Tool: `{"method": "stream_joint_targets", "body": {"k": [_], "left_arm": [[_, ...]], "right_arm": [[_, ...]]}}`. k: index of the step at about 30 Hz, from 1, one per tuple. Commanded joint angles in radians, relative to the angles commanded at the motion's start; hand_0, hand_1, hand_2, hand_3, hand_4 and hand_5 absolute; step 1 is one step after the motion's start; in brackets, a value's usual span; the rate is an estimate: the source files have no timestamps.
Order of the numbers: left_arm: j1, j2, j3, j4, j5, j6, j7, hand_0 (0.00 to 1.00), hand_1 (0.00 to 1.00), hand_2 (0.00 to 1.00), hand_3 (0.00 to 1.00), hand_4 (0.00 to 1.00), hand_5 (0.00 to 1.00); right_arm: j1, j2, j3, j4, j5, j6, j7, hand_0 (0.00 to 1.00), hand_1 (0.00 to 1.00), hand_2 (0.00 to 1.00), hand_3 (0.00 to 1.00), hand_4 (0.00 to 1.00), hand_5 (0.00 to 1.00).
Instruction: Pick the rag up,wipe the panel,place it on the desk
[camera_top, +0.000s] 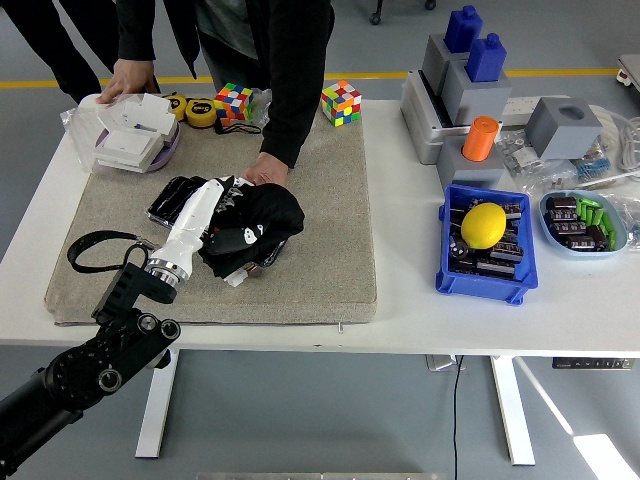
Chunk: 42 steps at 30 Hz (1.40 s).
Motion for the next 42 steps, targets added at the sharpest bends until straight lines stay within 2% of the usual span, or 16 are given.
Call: {"method": "stream_joint_targets", "body": {"k": [8, 14, 25, 30, 42], "left_arm": [[-0.004, -0.001, 0.045, -0.028, -0.002, -0.007, 0.017, 0.229, 0.31, 0.359, 0.571, 0.699, 0.002], [-0.012, -0.012, 0.036, 0.007, -0.003, -0.004, 0.01, 0.229, 0.307, 0.358, 0.571, 0.7, 0.002], [-0.04, -0.024, -0.105, 0.129, 0.004, 0.013, -0.029, 0.226, 0.305, 0.358, 0.571, 0.702, 0.002], [-0.058, -0.033, -0.192, 0.213, 0.014, 0.01, -0.036, 0.226, 0.305, 0.358, 0.571, 0.702, 0.002], [-0.112, -0.042, -0.307, 0.369, 0.054, 0.007, -0.045, 0.226, 0.305, 0.358, 0.571, 0.703, 0.002]], "right_arm": [[0.0, 0.001, -0.001, 0.001, 0.001, 0.0, 0.0, 0.531, 0.553, 0.489, 0.521, 0.886, 0.344], [0.0, 0.003, 0.004, 0.001, 0.0, 0.0, -0.001, 0.531, 0.553, 0.489, 0.52, 0.886, 0.345], [-0.002, 0.004, 0.006, 0.001, 0.0, 0.0, 0.0, 0.531, 0.553, 0.489, 0.521, 0.889, 0.345], [0.0, 0.005, 0.004, 0.003, 0.005, -0.001, 0.0, 0.531, 0.553, 0.489, 0.521, 0.889, 0.345], [-0.002, 0.004, -0.007, 0.008, 0.016, -0.001, 0.0, 0.531, 0.553, 0.49, 0.522, 0.89, 0.345]]}}
